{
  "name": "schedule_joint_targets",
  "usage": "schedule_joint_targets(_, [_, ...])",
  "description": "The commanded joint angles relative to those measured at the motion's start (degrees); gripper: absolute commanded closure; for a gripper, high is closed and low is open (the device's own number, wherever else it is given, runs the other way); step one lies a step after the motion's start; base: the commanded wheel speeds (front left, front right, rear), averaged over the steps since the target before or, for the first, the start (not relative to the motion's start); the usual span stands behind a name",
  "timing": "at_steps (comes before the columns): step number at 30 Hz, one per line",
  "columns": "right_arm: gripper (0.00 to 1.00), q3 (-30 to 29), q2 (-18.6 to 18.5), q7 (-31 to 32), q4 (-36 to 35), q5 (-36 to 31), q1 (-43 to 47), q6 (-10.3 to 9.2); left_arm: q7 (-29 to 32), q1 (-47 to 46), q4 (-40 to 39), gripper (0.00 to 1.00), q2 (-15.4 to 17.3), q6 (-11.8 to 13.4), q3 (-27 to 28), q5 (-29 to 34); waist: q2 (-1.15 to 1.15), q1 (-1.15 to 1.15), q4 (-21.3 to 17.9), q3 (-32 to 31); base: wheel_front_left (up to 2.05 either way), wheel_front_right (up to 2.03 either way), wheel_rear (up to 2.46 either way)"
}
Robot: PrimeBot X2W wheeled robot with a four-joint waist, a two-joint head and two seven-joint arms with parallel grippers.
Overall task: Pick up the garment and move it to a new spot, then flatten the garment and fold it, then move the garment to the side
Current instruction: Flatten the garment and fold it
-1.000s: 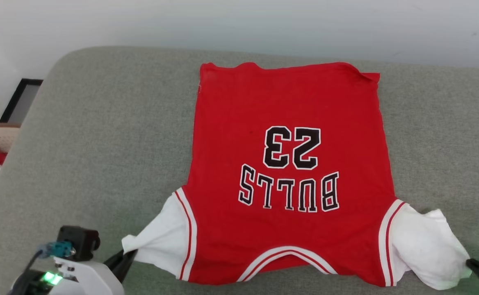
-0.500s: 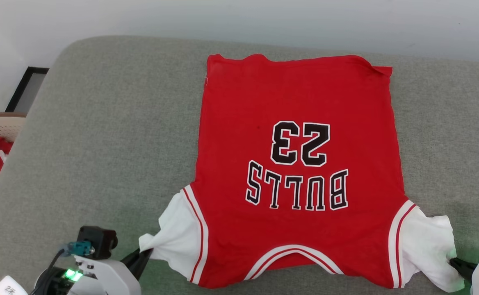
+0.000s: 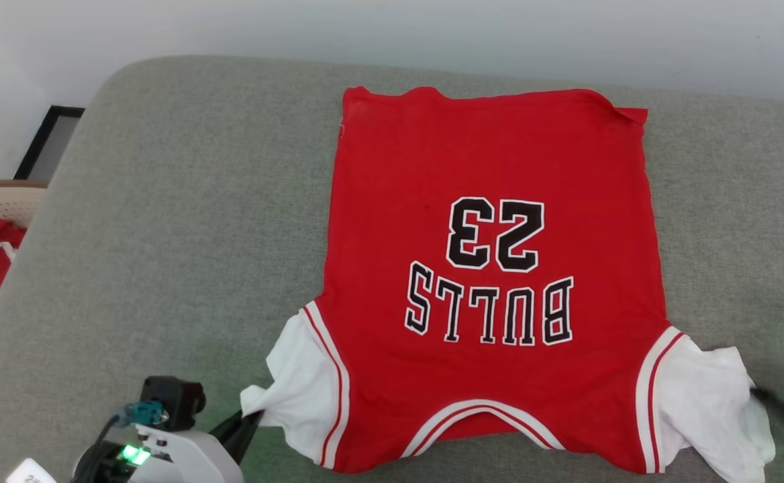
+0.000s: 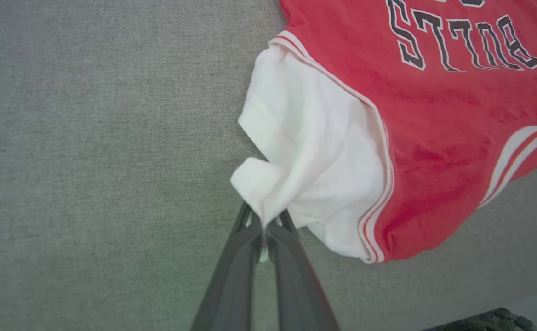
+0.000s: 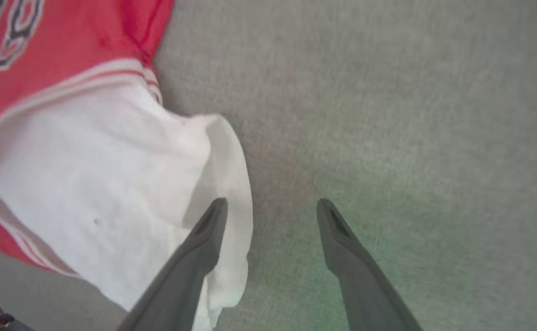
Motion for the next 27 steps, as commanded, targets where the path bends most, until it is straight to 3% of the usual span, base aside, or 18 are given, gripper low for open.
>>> schedule_joint_targets(1, [0.00, -1.2, -0.1, 0.6, -1.9, 0.5, -0.2, -0.05, -0.2, 0.4, 0.2, 1.00, -0.4, -0.2, -0.1, 0.3, 0.00, 0.00, 0.2, -0.1, 0.00, 0.00, 0.00])
schedule_joint_targets(6, [0.00, -6.2, 1.3, 1.3, -8.0, -2.6, -5.1, -0.05, -0.5, -0.5, 0.8, 1.00, -2.0, -0.9, -0.5, 0.7, 0.00, 0.00, 1.5, 0.6, 0.00, 0.00, 0.00])
schedule_joint_targets(10, [0.00, -6.4, 3.1, -0.9, -7.7, -6.7, -13.0, -0.05, -0.6, -1.9, 1.2, 1.00, -3.7, -1.8, -1.0, 1.6, 0.00, 0.00, 3.3, 2.2, 0.00, 0.00, 0.00])
schedule_joint_targets(18, [0.00, -3.8, 5.1, -8.2, 8.6, -14.5, -31.5, -0.05, -0.7, -6.8, 3.4, 1.00, -8.8, -4.9, -2.2, 4.2, 0.00, 0.00, 9.1, 7.1, 0.00, 0.00, 0.00])
schedule_joint_targets(27, [0.00, -0.1, 4.7, -6.5, 28.4, -16.1, -45.8, -0.06, -1.3, -11.7, 7.8, 1.00, -14.6, -9.3, -3.5, 6.3, 0.00, 0.00, 15.1, 12.5, 0.00, 0.00, 0.00])
